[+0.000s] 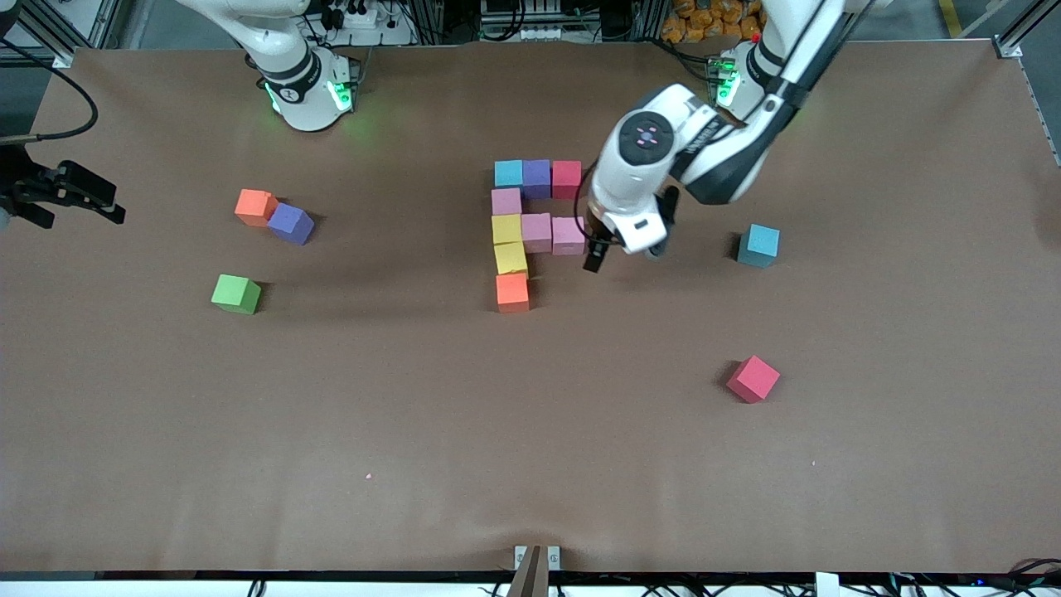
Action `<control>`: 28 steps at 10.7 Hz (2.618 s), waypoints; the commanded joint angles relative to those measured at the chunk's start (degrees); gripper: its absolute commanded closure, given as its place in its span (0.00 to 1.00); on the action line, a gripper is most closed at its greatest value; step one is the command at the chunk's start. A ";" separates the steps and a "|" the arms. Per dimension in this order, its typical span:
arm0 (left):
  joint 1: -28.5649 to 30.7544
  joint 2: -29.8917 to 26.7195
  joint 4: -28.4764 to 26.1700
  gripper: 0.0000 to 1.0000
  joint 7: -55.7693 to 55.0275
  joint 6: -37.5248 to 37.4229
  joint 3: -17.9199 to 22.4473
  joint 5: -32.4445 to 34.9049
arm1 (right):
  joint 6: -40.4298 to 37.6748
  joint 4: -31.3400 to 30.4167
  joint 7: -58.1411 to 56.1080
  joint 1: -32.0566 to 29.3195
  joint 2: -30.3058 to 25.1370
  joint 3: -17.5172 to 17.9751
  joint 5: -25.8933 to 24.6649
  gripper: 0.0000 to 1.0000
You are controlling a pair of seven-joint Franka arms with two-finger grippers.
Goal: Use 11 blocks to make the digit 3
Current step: 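Reach the left gripper toward the red cube and grasp it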
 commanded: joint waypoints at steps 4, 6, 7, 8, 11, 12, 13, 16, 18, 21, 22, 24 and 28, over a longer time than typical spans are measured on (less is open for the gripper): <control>12.68 1.53 7.48 0.00 33.71 -6.01 -0.10 -0.38 | 0.36 0.41 -2.38 -1.49 0.24 0.57 2.16 0.00; 15.68 5.83 11.96 0.00 45.06 -6.29 0.42 -0.11 | 0.45 0.41 -2.74 -1.32 0.24 0.57 2.16 0.00; 15.25 8.20 13.98 0.00 48.50 -6.29 1.91 4.68 | 0.45 0.41 -2.83 -1.75 0.33 0.57 2.16 0.00; 15.24 10.66 15.48 0.00 50.71 -6.29 2.09 12.47 | 0.54 0.41 -2.91 -2.02 0.85 0.57 2.16 0.00; 15.16 15.25 21.02 0.00 62.19 -6.46 2.18 19.05 | 1.15 0.59 -2.39 -1.49 1.03 0.91 1.20 0.00; 15.42 15.43 21.73 0.00 69.64 -6.64 2.18 19.05 | 1.15 0.59 -2.30 -1.32 1.03 1.09 1.20 0.00; 15.86 15.78 22.70 0.00 77.81 -6.64 2.45 18.44 | 1.07 0.59 -2.21 -0.18 1.03 1.09 1.20 0.00; 16.47 15.52 24.02 0.00 91.30 -6.73 3.33 18.26 | 0.80 0.59 0.58 2.20 1.03 1.09 1.02 0.00; 17.96 16.83 24.99 0.00 100.18 -6.73 3.59 17.48 | 0.80 0.68 -0.01 1.85 1.12 0.92 1.02 0.00; 19.37 20.08 27.62 0.00 113.09 -6.73 3.59 14.75 | 0.89 0.59 -0.02 2.02 1.12 0.92 1.02 0.00; 20.07 21.05 27.71 0.00 117.14 -6.73 3.59 14.40 | 0.89 0.59 -0.02 2.02 1.20 0.92 1.02 0.00; 20.25 22.11 27.71 0.00 127.23 -6.73 3.59 14.39 | 0.98 0.41 -0.02 2.02 1.21 0.92 1.02 0.00; 21.13 23.25 26.31 0.00 131.24 -6.73 3.68 14.22 | 1.06 0.67 0.42 2.20 1.21 0.92 1.02 0.00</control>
